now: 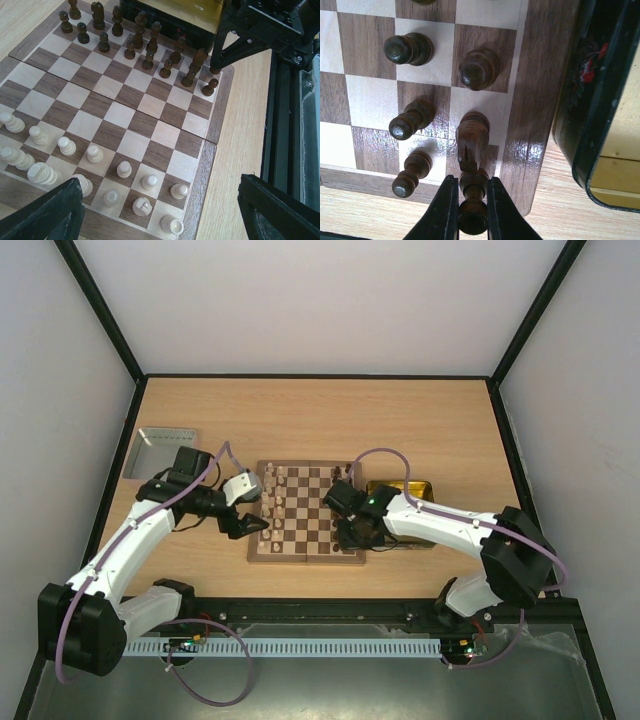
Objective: Set up the chess pieces on the board
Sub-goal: Place the chess piece on the chessboard.
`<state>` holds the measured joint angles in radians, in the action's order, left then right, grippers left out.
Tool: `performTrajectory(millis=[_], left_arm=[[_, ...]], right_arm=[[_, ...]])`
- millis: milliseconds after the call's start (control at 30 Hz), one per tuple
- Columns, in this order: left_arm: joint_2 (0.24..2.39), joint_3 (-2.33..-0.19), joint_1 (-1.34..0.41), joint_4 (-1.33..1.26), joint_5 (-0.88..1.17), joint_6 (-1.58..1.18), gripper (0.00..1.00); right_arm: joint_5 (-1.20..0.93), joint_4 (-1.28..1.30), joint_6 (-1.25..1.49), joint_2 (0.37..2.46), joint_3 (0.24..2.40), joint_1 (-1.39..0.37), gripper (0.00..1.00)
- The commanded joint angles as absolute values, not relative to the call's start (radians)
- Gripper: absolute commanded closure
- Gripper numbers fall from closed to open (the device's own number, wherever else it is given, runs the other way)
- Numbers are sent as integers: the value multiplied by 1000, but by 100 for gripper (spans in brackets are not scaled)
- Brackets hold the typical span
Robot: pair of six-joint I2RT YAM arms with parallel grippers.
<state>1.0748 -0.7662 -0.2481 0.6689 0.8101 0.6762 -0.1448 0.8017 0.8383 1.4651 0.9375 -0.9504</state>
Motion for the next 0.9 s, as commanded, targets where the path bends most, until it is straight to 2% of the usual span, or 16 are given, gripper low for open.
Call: performTrajectory(millis=[0, 533, 867], left_arm=[[1071, -755, -251, 669, 822, 677, 16], [1069, -754, -250, 669, 819, 677, 16], [1069, -754, -251, 667, 819, 674, 16]], right_arm=[[-143, 790, 835, 1486, 928, -958, 98], [-144, 776, 828, 1514, 933, -959, 97], [-160, 772, 824, 1516, 932, -959, 83]])
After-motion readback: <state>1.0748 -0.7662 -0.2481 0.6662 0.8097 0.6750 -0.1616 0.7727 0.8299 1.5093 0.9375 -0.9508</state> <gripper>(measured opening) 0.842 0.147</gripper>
